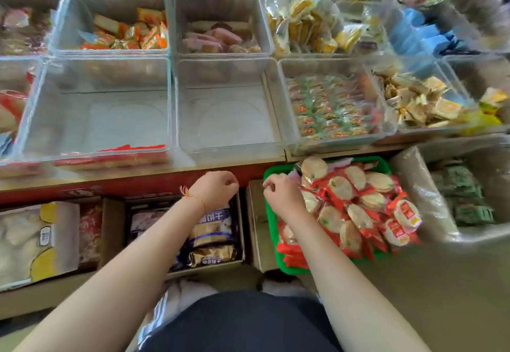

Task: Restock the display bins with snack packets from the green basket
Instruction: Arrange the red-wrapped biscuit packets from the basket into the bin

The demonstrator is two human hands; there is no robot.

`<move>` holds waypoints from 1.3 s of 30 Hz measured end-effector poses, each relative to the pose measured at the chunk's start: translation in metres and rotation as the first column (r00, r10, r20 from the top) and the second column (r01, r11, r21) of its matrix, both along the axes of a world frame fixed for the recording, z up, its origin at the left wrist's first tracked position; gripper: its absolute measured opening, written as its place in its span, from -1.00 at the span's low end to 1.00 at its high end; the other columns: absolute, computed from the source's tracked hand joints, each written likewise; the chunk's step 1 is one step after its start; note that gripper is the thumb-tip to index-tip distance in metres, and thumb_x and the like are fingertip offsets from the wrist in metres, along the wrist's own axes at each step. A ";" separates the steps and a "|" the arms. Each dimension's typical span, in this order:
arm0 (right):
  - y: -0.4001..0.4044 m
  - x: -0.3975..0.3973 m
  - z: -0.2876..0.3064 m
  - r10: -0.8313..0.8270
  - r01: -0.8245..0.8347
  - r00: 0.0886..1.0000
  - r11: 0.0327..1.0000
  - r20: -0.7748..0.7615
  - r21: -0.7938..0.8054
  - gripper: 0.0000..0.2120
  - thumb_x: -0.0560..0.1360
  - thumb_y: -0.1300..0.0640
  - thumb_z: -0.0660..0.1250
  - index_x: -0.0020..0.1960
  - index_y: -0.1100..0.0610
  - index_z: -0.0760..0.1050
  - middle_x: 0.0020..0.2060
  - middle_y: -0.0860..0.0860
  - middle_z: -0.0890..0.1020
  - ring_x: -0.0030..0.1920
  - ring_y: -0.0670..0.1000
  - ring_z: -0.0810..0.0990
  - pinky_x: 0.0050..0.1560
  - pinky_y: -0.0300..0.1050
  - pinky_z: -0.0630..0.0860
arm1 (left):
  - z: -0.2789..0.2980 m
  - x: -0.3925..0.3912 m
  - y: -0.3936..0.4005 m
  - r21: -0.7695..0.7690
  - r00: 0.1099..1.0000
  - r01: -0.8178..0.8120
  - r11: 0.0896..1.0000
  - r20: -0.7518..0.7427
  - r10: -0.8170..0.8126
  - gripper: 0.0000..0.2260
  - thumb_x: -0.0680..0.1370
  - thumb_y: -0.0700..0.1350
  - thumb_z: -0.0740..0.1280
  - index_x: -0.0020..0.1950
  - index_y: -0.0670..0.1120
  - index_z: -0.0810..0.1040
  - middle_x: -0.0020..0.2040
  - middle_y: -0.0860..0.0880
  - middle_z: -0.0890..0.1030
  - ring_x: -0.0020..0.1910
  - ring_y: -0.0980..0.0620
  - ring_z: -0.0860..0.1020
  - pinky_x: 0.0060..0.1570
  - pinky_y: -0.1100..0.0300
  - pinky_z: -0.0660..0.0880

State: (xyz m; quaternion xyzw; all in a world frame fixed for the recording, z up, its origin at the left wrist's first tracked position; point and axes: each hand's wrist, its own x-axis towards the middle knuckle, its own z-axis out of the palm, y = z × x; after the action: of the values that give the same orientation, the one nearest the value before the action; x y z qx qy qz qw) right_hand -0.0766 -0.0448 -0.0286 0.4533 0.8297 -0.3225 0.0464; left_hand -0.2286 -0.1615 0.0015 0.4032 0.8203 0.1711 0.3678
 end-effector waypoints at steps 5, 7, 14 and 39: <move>0.093 0.086 -0.009 -0.070 0.046 0.987 0.985 0.144 0.165 -0.57 0.49 0.15 0.30 0.36 0.11 0.39 0.27 0.16 0.41 0.20 0.21 0.47 0.15 0.06 0.49 | -0.016 0.086 0.071 -0.078 0.994 -0.037 0.996 0.104 0.045 -0.78 0.59 -0.07 0.22 0.09 -0.04 0.64 0.00 -0.02 0.65 -0.01 -0.02 0.59 0.01 0.12 0.51; 0.119 0.113 -0.012 -0.150 0.125 0.969 0.983 0.198 0.134 -0.44 0.50 0.02 0.37 0.43 0.11 0.29 0.31 0.20 0.38 0.26 0.22 0.43 0.19 0.07 0.48 | -0.019 0.111 0.090 -0.123 0.992 -0.026 0.992 0.119 0.040 -0.79 0.58 -0.07 0.23 0.06 -0.08 0.63 -0.01 -0.06 0.66 -0.01 -0.05 0.60 -0.02 0.11 0.52; 0.139 0.136 -0.032 -0.086 0.105 0.965 0.992 0.248 -0.063 -0.15 0.41 -0.10 0.49 0.54 0.05 0.12 0.43 0.18 0.26 0.41 0.23 0.31 0.29 0.10 0.43 | -0.019 0.149 0.118 -0.180 0.973 -0.121 0.976 0.174 0.153 -0.79 0.60 -0.10 0.22 0.10 -0.06 0.63 -0.07 -0.01 0.68 -0.05 0.00 0.62 0.05 0.10 0.55; 0.168 0.097 -0.025 0.032 -0.041 0.998 0.984 -0.060 -0.173 -0.62 0.55 0.06 0.32 0.35 0.06 0.43 0.21 0.04 0.50 0.15 0.04 0.51 0.10 -0.05 0.51 | -0.055 0.137 0.121 -0.209 0.258 -0.828 0.520 0.682 0.685 -0.84 0.53 -0.14 0.43 0.09 -0.11 0.59 -0.01 -0.12 0.66 -0.07 -0.02 0.59 -0.04 0.05 0.56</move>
State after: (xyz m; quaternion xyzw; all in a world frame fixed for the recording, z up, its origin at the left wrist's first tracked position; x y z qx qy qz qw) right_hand 0.0201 0.1230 -0.0539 0.4229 0.8076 -0.4054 0.0682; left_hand -0.0917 -0.0402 -0.0535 -0.1056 0.6853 0.5409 0.4761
